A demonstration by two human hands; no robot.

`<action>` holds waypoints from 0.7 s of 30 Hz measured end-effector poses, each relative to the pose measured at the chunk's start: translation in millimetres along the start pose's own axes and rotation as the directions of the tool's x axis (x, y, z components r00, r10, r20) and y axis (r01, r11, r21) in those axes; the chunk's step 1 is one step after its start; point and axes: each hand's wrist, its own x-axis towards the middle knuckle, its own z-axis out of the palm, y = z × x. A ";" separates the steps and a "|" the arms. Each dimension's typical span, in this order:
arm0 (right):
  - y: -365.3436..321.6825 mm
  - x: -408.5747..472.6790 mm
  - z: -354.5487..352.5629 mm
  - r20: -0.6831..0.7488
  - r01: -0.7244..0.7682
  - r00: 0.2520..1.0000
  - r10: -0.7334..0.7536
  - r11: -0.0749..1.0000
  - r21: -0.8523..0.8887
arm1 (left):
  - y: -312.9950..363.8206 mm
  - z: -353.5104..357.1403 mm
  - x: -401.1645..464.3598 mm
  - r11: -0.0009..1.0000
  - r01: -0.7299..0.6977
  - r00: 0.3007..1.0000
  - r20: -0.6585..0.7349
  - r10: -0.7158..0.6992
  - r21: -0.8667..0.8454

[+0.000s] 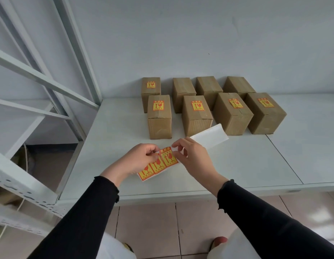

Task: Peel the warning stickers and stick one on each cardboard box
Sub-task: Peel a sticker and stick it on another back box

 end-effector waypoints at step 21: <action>-6.8 3.7 2.5 -0.046 0.097 0.994 -0.099 0.995 -0.031 | -11.9 -1.7 2.7 0.990 0.026 0.999 0.023 -0.023 -0.135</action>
